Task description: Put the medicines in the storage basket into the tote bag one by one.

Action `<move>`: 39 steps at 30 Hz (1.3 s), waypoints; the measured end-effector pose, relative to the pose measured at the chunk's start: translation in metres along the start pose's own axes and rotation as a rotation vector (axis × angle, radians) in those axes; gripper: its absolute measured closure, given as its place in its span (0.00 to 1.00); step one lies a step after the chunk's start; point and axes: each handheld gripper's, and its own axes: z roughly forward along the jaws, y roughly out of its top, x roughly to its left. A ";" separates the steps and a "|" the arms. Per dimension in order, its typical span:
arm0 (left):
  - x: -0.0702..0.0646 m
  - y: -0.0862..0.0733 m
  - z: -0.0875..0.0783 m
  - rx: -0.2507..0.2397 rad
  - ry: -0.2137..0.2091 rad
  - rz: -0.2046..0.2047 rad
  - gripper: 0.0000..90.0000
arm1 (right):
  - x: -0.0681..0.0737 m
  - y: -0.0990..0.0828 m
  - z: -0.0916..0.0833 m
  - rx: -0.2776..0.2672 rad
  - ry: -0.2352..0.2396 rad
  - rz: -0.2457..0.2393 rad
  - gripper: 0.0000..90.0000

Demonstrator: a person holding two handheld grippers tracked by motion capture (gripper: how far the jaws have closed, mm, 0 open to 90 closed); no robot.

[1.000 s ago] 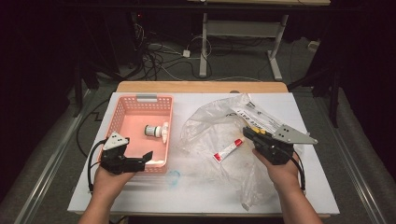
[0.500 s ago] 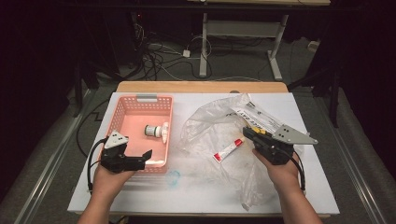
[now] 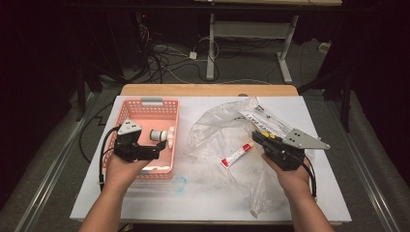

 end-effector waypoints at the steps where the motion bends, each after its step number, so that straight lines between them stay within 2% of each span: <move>1: 0.002 0.002 0.003 0.004 0.007 -0.002 0.00 | 0.000 0.000 0.000 0.001 0.000 0.002 1.00; 8: 0.013 0.015 0.023 0.058 0.031 -0.009 0.00 | -0.001 0.000 -0.001 -0.002 0.000 0.007 1.00; 12: 0.019 0.020 0.036 0.091 0.031 -0.030 0.00 | -0.001 0.000 -0.001 -0.001 0.000 0.009 1.00; 24: 0.037 0.026 0.071 0.238 0.079 -0.066 0.01 | -0.002 0.000 -0.001 0.000 0.000 0.012 1.00; 31: 0.046 0.025 0.084 0.303 0.097 -0.092 0.06 | -0.002 0.000 -0.001 -0.001 0.001 0.013 1.00; 39: 0.049 0.022 0.094 0.357 0.081 -0.098 0.19 | -0.002 -0.001 -0.001 0.000 0.001 0.013 1.00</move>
